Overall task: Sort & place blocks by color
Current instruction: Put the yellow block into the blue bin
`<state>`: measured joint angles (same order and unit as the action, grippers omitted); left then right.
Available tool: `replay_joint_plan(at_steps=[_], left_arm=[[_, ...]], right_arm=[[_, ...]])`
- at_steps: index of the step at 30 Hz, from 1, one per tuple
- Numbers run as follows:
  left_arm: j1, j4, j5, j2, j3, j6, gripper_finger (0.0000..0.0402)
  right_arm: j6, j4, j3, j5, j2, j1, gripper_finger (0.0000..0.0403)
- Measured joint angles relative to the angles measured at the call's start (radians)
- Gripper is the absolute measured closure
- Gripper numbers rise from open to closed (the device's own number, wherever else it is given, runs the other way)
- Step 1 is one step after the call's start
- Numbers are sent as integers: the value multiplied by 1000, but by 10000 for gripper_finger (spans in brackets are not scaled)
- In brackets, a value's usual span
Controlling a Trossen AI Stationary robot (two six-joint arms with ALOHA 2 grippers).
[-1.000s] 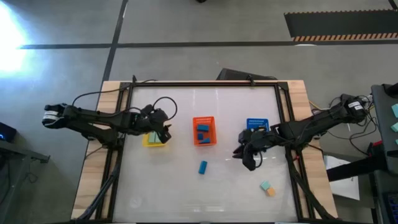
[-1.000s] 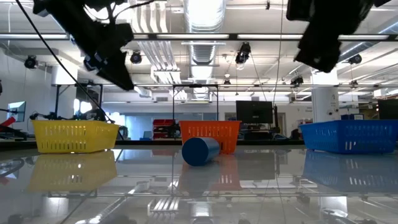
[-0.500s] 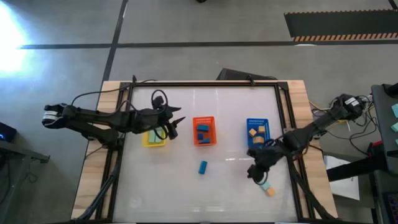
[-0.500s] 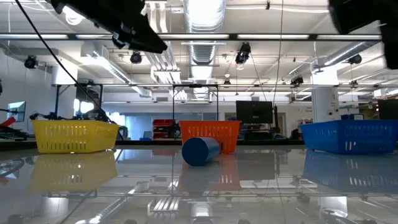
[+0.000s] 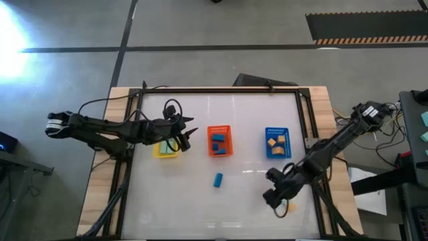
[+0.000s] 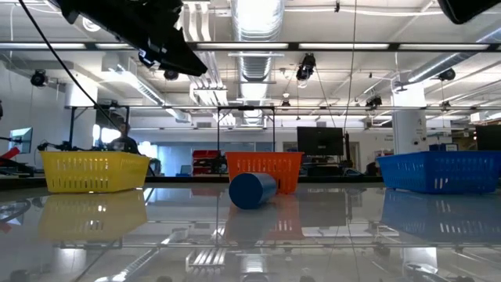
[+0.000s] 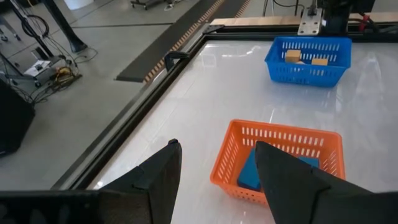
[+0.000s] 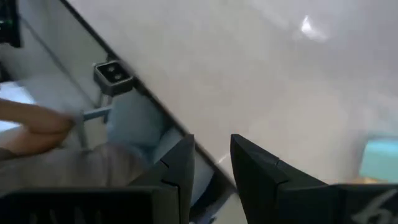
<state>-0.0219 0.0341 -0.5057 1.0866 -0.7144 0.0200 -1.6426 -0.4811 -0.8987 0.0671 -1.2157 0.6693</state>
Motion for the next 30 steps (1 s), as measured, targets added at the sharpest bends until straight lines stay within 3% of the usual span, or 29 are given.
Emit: replay_joint_plan(at_steps=[4, 8, 11, 18, 30], left_arm=[[0, 0, 0, -1, 1, 0, 214], [0, 1, 1, -1, 1, -1, 214], [0, 1, 1, -3, 1, -8, 214], [0, 1, 2, -3, 1, -11, 214], [0, 1, 1, -5, 0, -31, 214]], right_arm=[[29, -226, -117, -33, -93, 0, 310], [-123, -604, -255, -17, -183, 7, 310], [-189, -764, -342, 47, -247, 27, 310], [-262, -762, -429, 72, -338, 80, 296], [-278, -737, -410, 152, -424, 110, 172]])
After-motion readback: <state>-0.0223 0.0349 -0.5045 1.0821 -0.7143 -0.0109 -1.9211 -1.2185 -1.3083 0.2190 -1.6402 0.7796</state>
